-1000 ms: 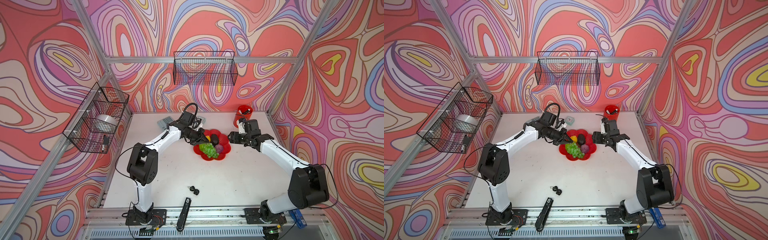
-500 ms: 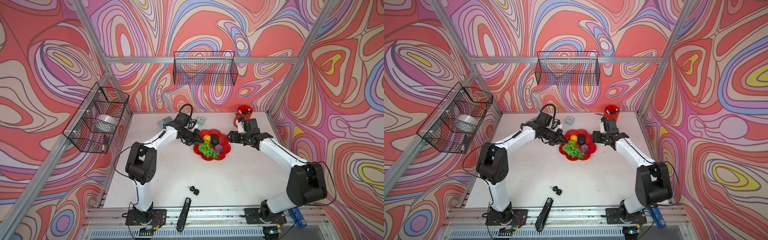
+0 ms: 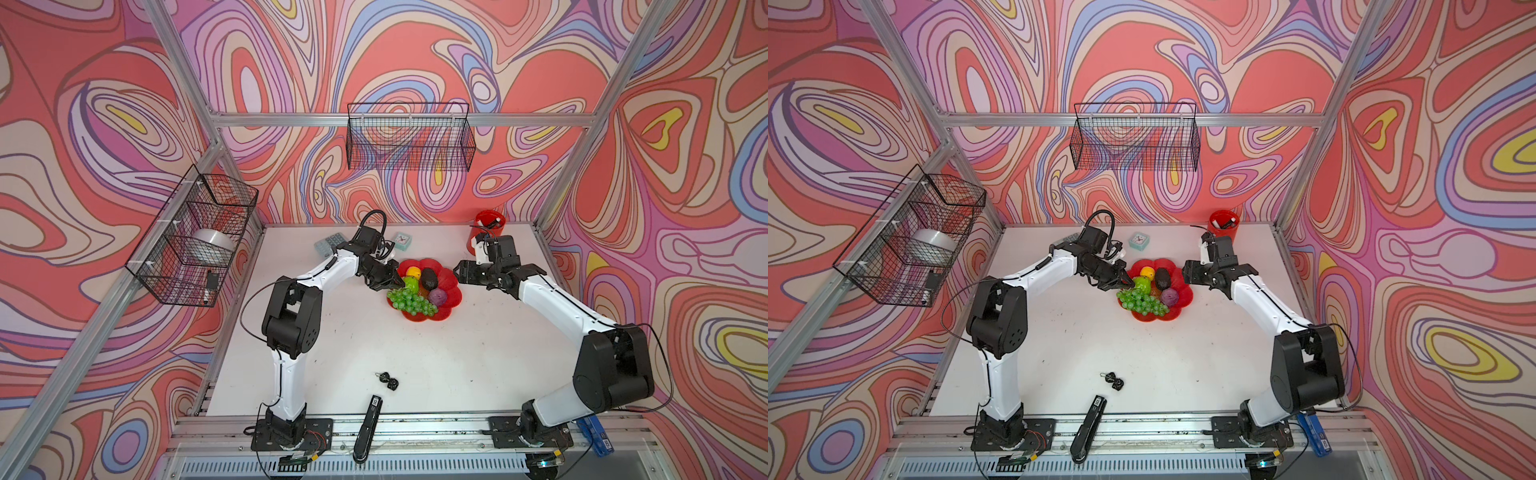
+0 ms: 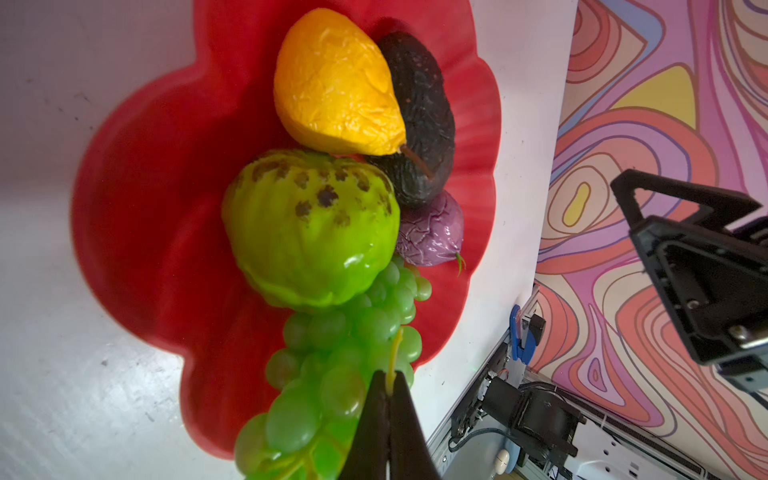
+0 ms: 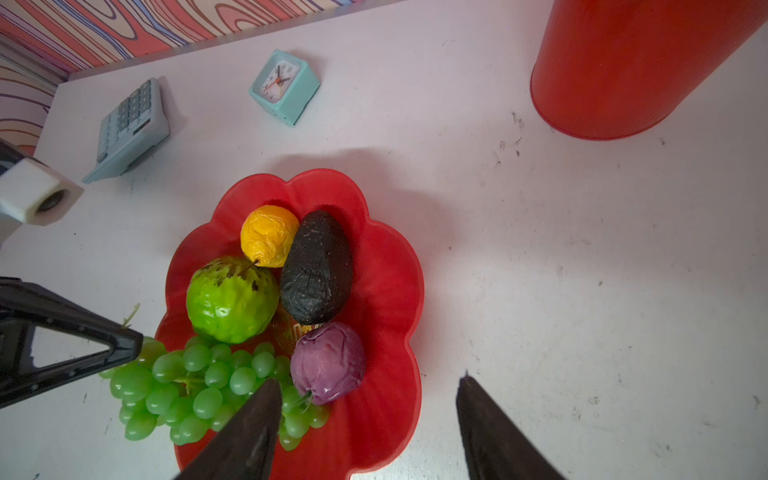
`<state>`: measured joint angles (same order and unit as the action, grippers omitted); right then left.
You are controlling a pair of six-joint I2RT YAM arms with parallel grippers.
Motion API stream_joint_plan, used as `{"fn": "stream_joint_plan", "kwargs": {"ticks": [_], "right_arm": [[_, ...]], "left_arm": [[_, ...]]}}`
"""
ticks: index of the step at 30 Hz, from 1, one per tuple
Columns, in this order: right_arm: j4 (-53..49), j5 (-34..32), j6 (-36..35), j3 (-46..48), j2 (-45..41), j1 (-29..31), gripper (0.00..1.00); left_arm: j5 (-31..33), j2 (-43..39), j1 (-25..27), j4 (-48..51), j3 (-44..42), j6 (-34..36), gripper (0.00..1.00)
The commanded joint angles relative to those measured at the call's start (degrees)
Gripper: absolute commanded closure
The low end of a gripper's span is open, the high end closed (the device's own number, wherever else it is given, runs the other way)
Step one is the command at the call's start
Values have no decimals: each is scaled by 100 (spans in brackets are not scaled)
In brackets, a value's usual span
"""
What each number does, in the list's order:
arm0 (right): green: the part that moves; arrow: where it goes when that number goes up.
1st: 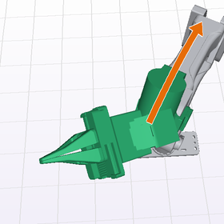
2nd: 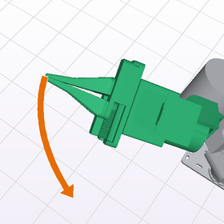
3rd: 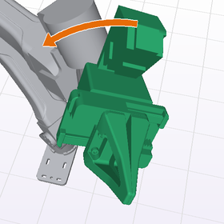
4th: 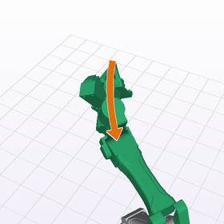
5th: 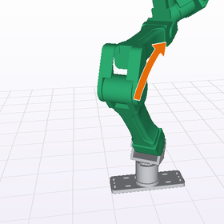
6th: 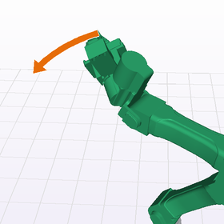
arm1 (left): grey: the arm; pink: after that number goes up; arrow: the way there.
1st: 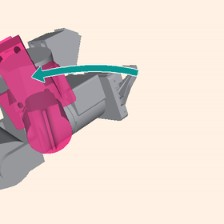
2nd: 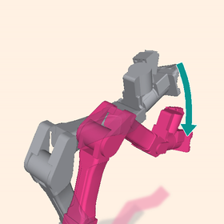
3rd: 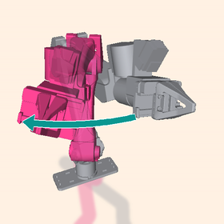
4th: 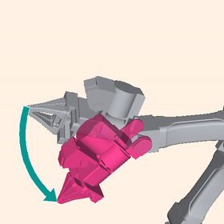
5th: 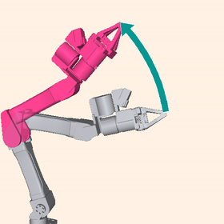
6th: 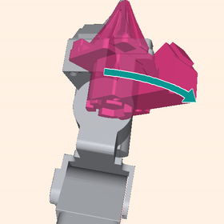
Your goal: Place and organize the fake fruits in the fruit bowl
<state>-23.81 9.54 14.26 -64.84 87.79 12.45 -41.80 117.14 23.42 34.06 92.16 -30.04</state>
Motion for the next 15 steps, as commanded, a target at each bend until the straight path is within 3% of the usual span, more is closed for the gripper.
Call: {"fn": "stream_joint_plan", "kwargs": {"ticks": [1,15], "right_arm": [[-53,39,4,-79,-12,-27,30],[26,136,92,-152,81,-11,31]], "left_arm": [[121,158,-45,27,235,137,96],[-17,379,-39,-310,398,83,93]]}}
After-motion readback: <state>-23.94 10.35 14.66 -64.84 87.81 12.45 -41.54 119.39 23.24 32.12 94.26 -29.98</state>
